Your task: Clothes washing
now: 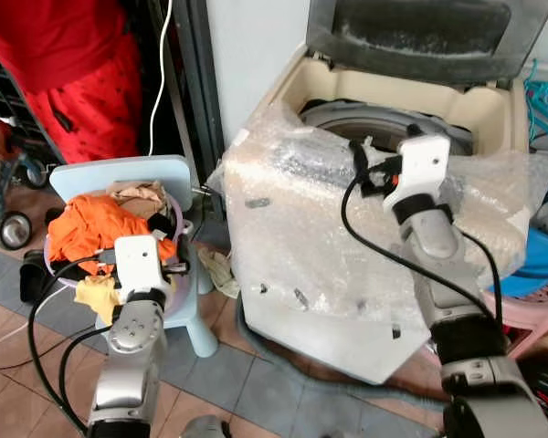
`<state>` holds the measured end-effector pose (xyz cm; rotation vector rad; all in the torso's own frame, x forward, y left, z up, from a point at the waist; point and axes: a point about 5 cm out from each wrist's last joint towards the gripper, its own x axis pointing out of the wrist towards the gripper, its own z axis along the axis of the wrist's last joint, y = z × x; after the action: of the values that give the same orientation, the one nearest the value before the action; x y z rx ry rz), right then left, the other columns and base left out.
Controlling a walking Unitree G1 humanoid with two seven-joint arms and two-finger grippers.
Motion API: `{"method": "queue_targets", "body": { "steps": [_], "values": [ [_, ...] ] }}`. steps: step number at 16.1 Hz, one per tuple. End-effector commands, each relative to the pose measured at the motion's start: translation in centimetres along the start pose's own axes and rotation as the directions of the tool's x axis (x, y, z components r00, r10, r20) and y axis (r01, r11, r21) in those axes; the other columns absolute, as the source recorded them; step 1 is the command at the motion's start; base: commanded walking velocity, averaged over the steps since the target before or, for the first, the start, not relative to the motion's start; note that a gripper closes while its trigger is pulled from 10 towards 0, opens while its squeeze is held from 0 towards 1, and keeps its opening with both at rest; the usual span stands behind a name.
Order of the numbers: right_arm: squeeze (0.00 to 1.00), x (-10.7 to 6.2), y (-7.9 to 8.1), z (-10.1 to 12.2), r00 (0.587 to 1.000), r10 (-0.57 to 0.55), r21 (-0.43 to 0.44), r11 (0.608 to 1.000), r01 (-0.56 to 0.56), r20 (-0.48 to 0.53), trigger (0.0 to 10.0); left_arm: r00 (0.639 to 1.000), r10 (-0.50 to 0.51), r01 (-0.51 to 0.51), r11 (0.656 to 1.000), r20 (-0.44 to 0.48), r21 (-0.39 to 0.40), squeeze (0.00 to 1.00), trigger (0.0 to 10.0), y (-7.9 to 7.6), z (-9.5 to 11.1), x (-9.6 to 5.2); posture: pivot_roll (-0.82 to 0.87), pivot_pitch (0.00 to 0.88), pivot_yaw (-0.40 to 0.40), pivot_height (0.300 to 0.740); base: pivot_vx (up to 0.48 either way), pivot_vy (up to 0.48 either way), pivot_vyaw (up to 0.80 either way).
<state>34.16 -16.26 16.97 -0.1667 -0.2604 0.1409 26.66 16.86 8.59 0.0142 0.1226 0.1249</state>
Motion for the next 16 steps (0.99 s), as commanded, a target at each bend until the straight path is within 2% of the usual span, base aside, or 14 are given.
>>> {"method": "queue_targets", "body": {
  "steps": [1,6,9,12,14,16],
  "values": [
    [1.0,0.2,0.7,1.0,0.999,0.018,0.004,1.0,-0.018,0.043,10.0,0.999,0.003,-0.003,1.0,0.032,0.016,0.0,10.0,0.4,0.7,0.1,-0.01,0.024,0.035,0.74,0.0,0.48,0.0],
    [1.0,-0.8,1.8,0.9,0.999,0.041,0.022,0.999,-0.042,0.032,10.0,0.999,0.0,-0.001,1.0,0.035,0.026,0.0,10.0,0.4,0.8,0.1,-0.01,0.026,0.038,0.74,0.0,0.48,0.0],
    [1.0,-0.9,1.9,1.0,0.998,0.05,0.019,0.999,-0.051,0.033,10.0,0.999,0.003,-0.005,0.999,0.042,0.036,0.0,10.0,0.3,0.9,0.0,-0.01,0.028,0.038,0.74,0.0,0.474,0.0],
    [1.0,-1.0,2.0,1.0,0.998,0.056,0.022,0.998,-0.057,0.03,10.0,0.998,0.025,-0.028,0.998,0.051,0.058,0.0,10.0,0.5,1.0,-0.1,-0.01,0.028,0.038,0.74,0.0,0.0,0.0],
    [1.0,-1.0,2.0,1.0,0.998,0.06,0.016,0.998,-0.061,0.031,10.0,0.998,0.024,-0.026,0.999,0.055,0.045,0.0,10.0,0.5,1.0,-0.1,-0.01,0.028,0.038,0.74,0.0,0.0,0.0],
    [1.0,-1.2,2.3,1.1,0.997,0.071,0.006,0.997,-0.071,0.029,10.0,0.998,0.032,-0.035,0.998,0.059,0.043,0.0,10.0,0.6,1.0,-0.1,-0.01,0.033,0.038,0.74,0.0,0.0,0.8]
  ]
}}
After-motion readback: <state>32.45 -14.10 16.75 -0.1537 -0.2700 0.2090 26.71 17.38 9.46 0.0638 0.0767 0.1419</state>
